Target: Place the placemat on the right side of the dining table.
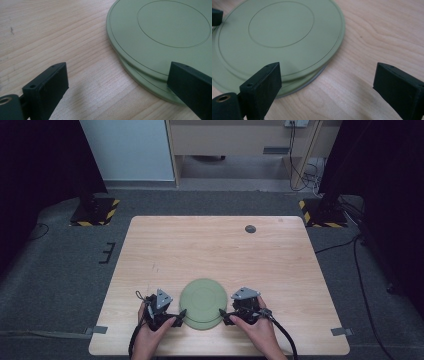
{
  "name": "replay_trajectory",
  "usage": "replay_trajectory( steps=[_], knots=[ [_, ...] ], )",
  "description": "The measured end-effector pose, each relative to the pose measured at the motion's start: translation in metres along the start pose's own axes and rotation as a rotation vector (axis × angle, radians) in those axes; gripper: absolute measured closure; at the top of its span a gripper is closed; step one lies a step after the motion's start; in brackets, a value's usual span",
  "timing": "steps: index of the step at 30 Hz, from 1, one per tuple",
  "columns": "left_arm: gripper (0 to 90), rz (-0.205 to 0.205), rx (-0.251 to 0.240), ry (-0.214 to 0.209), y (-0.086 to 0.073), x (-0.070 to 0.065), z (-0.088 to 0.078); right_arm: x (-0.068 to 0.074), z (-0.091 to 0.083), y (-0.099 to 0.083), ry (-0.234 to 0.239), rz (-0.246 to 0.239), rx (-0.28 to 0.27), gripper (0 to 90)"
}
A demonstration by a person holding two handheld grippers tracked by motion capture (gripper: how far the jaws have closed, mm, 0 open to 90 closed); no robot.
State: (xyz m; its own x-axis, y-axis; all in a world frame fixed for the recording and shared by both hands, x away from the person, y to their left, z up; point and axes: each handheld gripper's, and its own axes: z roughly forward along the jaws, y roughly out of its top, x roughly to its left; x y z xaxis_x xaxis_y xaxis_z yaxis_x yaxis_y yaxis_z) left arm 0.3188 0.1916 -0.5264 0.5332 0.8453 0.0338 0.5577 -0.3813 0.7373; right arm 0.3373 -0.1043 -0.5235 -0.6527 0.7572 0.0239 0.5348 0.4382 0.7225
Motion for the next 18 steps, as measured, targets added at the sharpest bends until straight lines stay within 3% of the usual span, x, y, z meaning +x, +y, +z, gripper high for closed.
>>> replay_trajectory(
  steps=[8, 12, 18],
  knots=[
    [1.3, -0.001, -0.005, 0.009, 0.0016, 0.0004, 0.0017, 0.0012, 0.0046, 0.0027, -0.028, -0.011, -0.013, 6.0],
    [2.8, -0.002, -0.004, -0.011, -0.0006, -0.0012, 0.0004, 0.0015, 0.0030, 0.0011, -0.013, -0.014, -0.004, 8.3],
    [0.2, -0.010, 0.000, -0.008, 0.0004, 0.0002, 0.0033, 0.0022, 0.0055, 0.0020, -0.014, -0.013, 0.006, 6.4]
  ],
)
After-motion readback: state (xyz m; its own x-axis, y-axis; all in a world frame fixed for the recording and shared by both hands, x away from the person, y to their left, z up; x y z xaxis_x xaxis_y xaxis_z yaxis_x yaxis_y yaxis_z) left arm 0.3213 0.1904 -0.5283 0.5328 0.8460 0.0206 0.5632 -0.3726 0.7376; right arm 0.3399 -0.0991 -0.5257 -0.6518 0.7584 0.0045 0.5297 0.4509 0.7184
